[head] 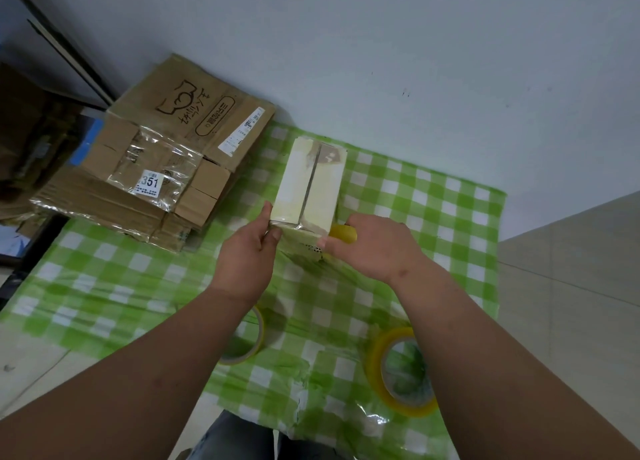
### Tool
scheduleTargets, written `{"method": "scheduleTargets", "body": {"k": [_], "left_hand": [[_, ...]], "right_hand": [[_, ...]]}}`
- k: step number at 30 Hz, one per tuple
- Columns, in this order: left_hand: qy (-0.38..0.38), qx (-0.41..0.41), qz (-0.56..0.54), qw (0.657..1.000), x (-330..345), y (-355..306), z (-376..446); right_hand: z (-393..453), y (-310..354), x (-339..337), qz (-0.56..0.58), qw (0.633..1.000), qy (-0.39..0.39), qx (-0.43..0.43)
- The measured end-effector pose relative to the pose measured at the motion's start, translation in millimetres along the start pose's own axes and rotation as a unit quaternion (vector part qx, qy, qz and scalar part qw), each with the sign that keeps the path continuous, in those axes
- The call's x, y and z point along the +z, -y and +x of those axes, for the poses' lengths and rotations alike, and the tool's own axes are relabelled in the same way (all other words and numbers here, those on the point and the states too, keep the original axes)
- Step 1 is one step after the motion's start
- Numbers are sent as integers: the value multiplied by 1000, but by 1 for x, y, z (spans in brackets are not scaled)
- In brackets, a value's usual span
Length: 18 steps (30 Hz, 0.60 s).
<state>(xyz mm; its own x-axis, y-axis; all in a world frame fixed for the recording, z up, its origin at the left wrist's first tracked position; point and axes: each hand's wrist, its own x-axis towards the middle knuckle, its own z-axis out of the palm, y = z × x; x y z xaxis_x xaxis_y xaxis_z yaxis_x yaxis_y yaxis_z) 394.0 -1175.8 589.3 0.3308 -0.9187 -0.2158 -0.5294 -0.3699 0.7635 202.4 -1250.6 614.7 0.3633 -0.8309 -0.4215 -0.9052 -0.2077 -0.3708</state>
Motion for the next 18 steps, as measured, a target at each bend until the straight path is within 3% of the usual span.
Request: {"method": "scheduleTargets", "body": {"k": [5, 12, 18], "left_hand": [[-40, -51, -22, 998, 14, -7, -5], [-18, -48, -4, 999, 1, -33, 14], [171, -63, -103, 978, -21, -43, 55]], "right_hand": [[-7, 1, 5, 57, 998, -19, 23], [-15, 20, -9, 198, 978, 69, 3], [-23, 30, -1, 378, 921, 49, 78]]}}
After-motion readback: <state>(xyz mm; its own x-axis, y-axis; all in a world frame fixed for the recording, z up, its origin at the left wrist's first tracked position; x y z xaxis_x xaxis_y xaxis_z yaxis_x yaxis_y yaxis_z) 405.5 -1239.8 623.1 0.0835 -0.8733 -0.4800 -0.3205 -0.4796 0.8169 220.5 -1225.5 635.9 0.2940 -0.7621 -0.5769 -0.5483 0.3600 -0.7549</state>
